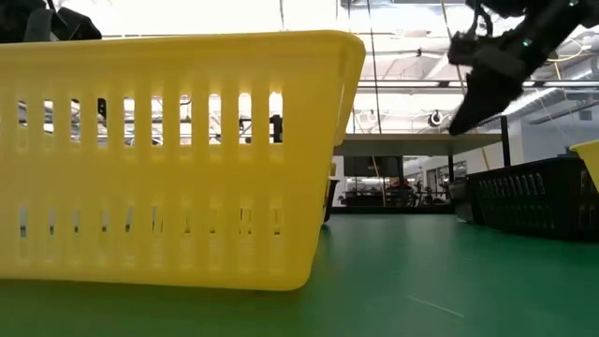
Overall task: Stack baskets on shelf by color
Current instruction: Put the top right black bin on the shelf
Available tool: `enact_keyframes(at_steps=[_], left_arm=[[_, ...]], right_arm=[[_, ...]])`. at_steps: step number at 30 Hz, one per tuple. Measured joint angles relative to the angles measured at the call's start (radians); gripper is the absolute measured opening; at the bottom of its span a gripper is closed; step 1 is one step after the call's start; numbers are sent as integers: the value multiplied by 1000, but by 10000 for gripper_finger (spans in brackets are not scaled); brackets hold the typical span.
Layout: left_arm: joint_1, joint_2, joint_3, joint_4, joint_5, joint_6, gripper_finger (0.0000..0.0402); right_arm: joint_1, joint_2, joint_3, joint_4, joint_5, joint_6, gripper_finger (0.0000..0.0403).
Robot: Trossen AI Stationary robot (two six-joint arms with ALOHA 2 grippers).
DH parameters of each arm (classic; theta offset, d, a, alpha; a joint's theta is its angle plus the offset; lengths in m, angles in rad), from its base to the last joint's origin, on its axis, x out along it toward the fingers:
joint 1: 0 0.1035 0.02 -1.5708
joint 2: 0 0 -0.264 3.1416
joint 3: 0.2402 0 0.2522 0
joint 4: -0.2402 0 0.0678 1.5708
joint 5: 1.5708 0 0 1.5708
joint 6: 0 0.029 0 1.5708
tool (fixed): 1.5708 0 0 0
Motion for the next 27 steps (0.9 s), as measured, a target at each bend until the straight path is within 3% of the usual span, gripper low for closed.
enact_keyframes(at_steps=[8, 16, 27], left_arm=[[0, 0, 0, 26, -6, 111, 37], [0, 0, 0, 96, -11, 243, 37], [0, 1, 0, 280, -19, 226, 37]], right_arm=[[-114, 132, 2, -72, -7, -108, 149], [-218, 252, 2, -75, -209, -205, 149], [-258, 303, 2, -69, -215, -221, 128]])
